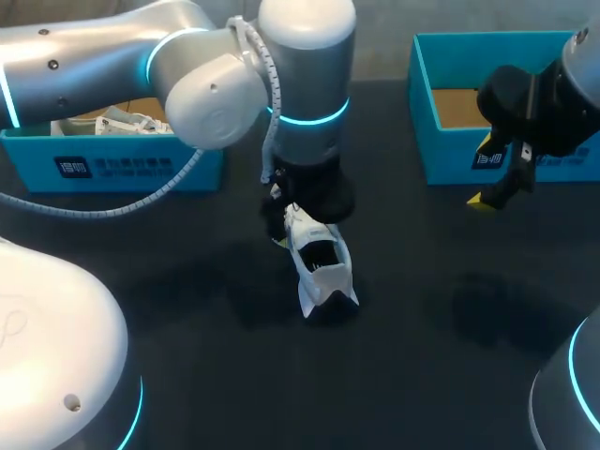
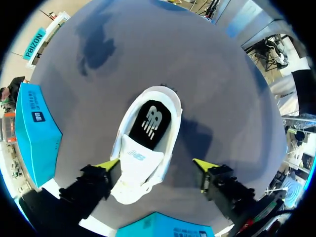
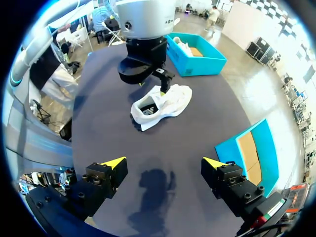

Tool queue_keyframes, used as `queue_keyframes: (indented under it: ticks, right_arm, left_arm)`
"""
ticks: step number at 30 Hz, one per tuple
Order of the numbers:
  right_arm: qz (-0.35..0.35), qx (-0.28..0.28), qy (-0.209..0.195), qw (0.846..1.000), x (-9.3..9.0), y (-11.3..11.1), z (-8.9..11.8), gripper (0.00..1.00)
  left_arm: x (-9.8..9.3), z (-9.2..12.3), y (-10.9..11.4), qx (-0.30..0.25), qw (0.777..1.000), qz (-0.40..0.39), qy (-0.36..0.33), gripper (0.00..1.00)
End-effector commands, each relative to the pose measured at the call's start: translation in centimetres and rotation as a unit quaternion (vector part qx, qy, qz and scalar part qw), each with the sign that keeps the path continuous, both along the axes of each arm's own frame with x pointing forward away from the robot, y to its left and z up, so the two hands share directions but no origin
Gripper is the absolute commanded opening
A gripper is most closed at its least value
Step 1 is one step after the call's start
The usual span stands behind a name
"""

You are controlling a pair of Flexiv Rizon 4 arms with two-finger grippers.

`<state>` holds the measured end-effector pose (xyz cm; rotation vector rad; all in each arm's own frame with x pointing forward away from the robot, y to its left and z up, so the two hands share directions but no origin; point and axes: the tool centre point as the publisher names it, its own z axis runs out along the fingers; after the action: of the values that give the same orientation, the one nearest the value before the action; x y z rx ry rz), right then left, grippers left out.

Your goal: Take the shoe out of the shoebox, open the shoe tongue, remove and reinsert the insole, then place the shoe into the shoebox

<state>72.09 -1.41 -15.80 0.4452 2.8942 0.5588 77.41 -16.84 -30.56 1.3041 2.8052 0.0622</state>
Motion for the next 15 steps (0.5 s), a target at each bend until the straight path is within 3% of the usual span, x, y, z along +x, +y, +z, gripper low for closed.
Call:
queue_keyframes:
  ticks: [1, 7, 15]
  right_arm:
    - [0.000, -0.001, 0.001, 1.000, 0.2, 0.1, -0.1, 1.00]
    - [0.000, -0.001, 0.001, 1.000, 0.2, 0.1, -0.1, 1.00]
    - [0.000, -0.001, 0.001, 1.000, 0.2, 0.1, -0.1, 1.00]
  left_arm:
    - [0.0, 0.0, 0.1, -0.001, 1.000, -0.001, 0.000, 1.00]
    - [0.0, 0.0, 0.1, -0.001, 1.000, -0.001, 0.000, 1.00]
    - [-0.7, 1.5, 0.4, -0.035, 0.976, 0.216, 0.010, 1.00]
